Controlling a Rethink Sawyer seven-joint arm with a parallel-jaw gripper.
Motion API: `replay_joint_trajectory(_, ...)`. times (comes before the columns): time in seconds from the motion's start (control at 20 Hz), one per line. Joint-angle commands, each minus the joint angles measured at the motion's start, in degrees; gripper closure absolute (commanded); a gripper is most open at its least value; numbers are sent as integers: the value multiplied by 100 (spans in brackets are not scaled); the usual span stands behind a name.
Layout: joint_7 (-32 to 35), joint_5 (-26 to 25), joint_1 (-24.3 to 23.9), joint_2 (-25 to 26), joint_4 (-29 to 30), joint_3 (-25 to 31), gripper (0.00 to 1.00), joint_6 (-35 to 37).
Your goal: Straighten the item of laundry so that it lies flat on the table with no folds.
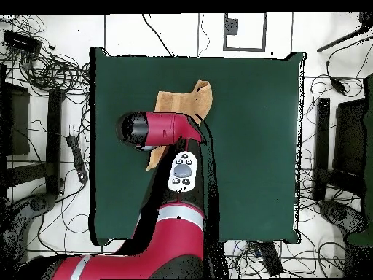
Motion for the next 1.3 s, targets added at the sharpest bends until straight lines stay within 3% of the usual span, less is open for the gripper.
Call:
replay_joint_trajectory(0.05, 1354, 316, -26, 369, 113, 328, 0, -213)
replay_joint_trajectory(0.4, 1272, 262, -3, 365, 106, 327, 0, -173)
replay_joint_trajectory(0.45, 1262, 253, 0, 367, 98, 325, 100, -178)
replay_joint_trajectory(1.3, 1241, 326, -35, 344, 100, 415, 100, -131)
